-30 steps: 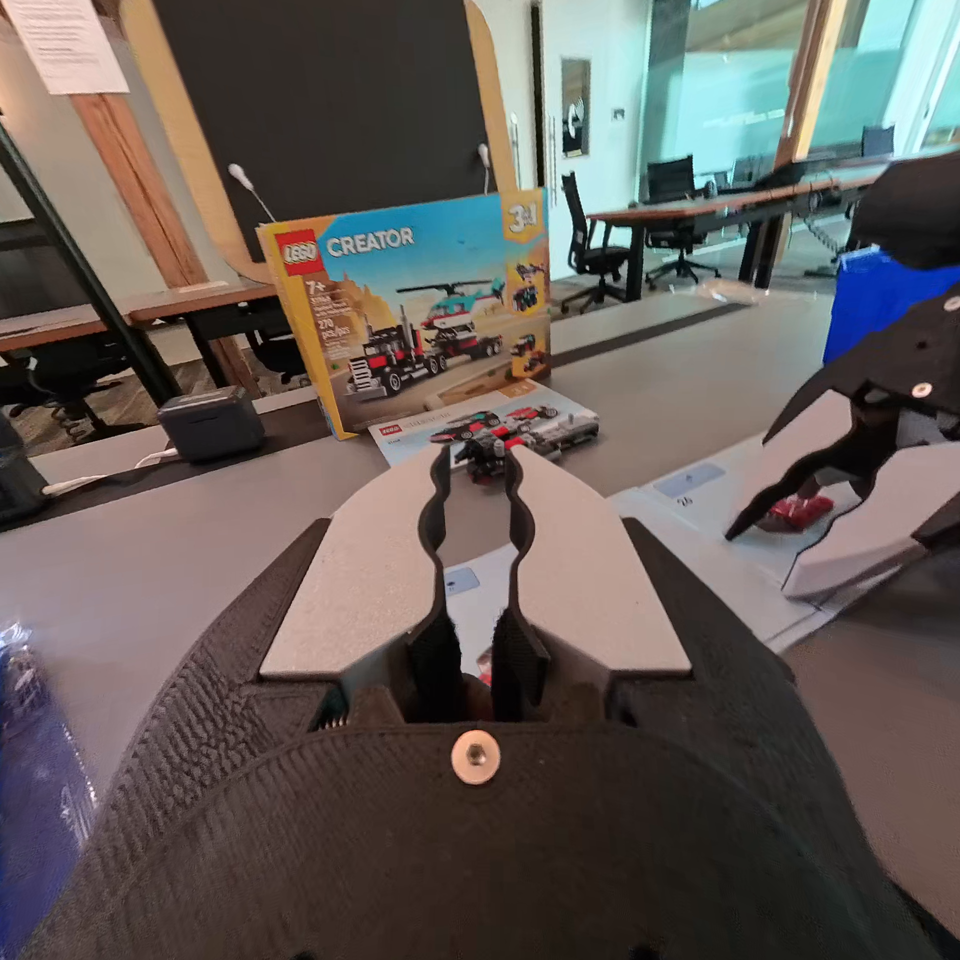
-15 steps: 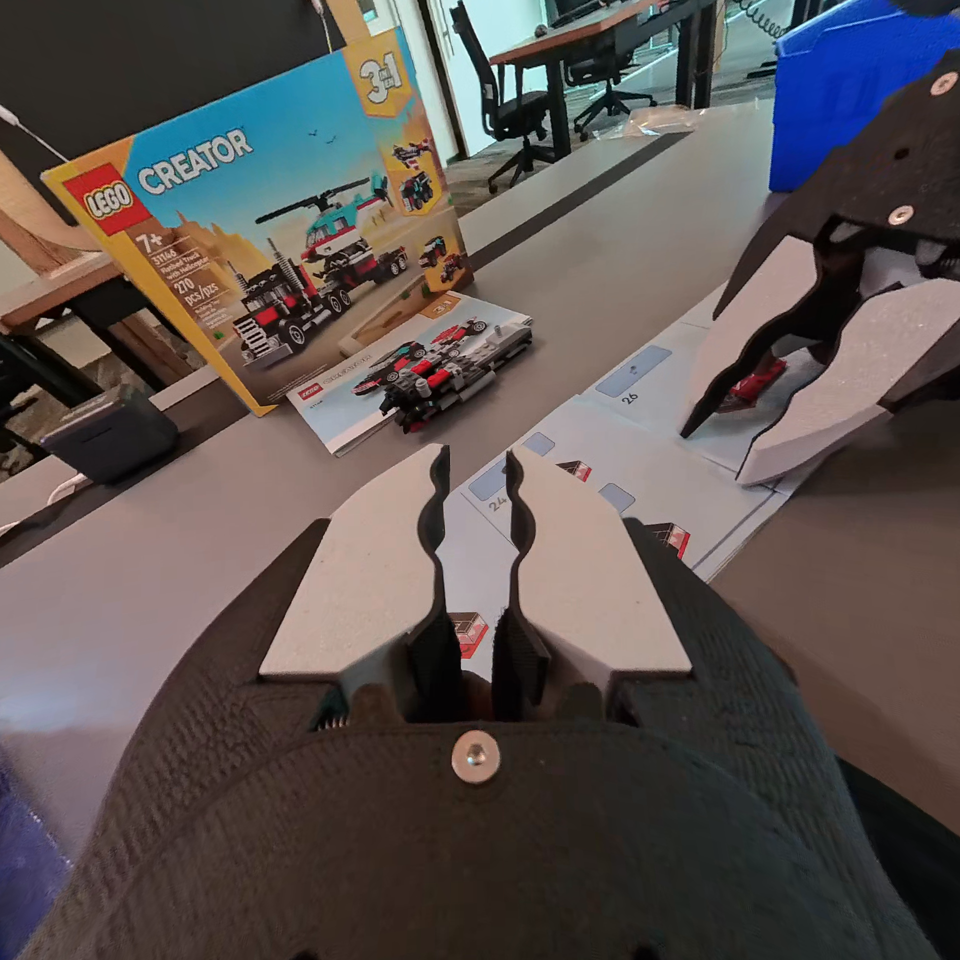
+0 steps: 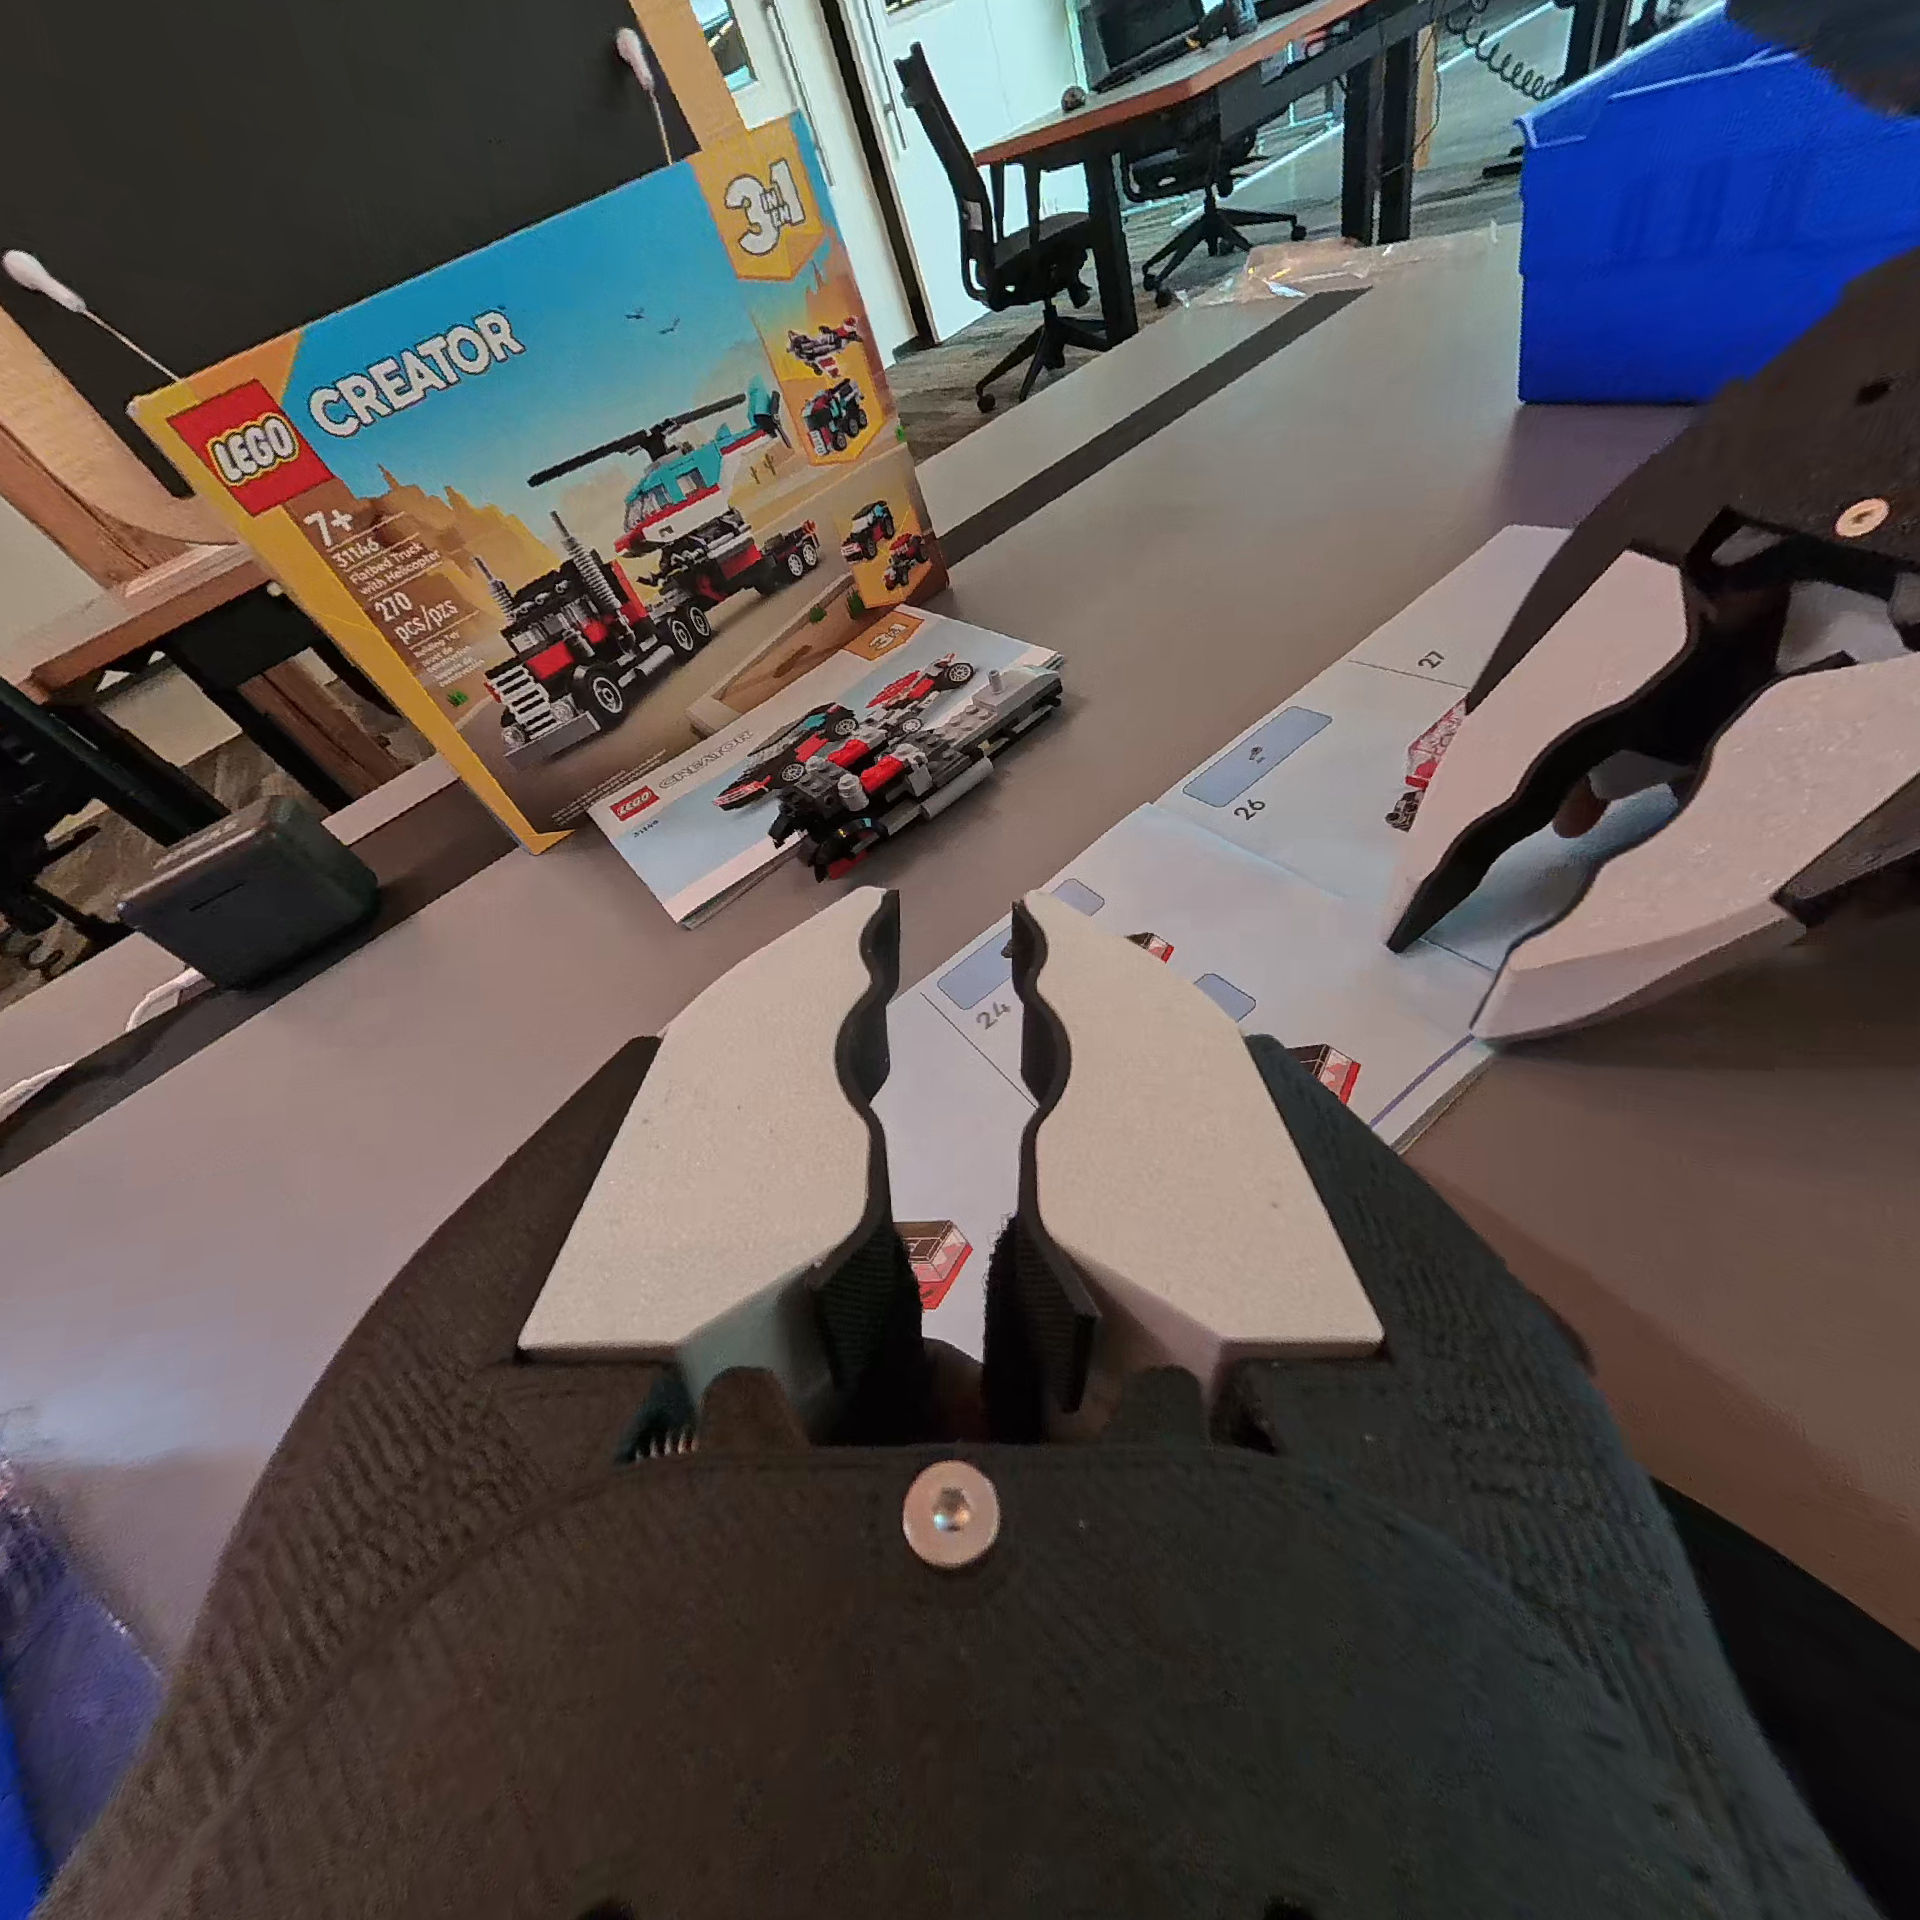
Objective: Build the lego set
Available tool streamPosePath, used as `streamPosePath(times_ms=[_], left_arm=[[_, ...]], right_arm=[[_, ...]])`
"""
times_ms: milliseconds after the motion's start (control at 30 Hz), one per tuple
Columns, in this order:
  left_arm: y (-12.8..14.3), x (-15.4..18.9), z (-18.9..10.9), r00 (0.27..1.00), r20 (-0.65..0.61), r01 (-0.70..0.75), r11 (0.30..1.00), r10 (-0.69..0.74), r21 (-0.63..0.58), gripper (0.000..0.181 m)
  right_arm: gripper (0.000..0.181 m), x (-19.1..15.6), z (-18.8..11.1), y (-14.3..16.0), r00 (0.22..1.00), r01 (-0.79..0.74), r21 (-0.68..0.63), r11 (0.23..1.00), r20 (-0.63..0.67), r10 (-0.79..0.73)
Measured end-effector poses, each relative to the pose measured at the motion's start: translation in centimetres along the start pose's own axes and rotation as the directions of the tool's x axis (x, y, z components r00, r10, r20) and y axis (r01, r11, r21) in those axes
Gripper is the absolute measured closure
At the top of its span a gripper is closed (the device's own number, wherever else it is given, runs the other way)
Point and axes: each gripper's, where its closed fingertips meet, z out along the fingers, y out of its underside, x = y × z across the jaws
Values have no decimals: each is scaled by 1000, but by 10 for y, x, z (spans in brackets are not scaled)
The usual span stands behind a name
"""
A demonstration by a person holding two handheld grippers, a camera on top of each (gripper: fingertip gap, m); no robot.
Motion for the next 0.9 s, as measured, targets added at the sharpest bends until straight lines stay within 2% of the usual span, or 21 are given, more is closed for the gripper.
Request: streamPosePath(times_ms=[200, 433, 567, 600, 667, 767, 833, 900], left_arm=[[2, -6, -3, 996, -17, 83, 997, -83, -3, 160], [1, -11, -9, 992, 14, 129, 992, -129, -16, 135], [-15, -2, -28, 992, 30, 125, 992, -125, -12, 130], [-22, -7, -39, 988, 81, 129, 992, -129, 11, 130], [-29, -35, -72, 949, 282, 126, 989, -141, 71, 130], [-15, -89, -133, 797, 580, 143, 985, -172, 96, 137], [8, -114, -162, 722, 676, 177, 984, -150, 29, 139], [41, -120, -165, 750, 652, 237, 966, -116, -101, 136]], right_arm=[[153, 0, 0, 0, 999, 20, 7, 1000, -43, -20], [153, 0, -1, -1, 997, 40, 8, 999, -67, -39], [139, 0, -6, -7, 989, 97, 47, 994, -114, -91], [139, 1, -8, -10, 985, 115, 62, 991, -135, -106], [140, 4, -11, -13, 979, 135, 79, 988, -167, -121], [140, 11, -11, -12, 978, 117, 77, 990, -180, -101], [140, 12, -10, -13, 984, 91, 94, 991, -163, -75], [140, 12, -9, -13, 988, 68, 102, 992, -144, -53]])
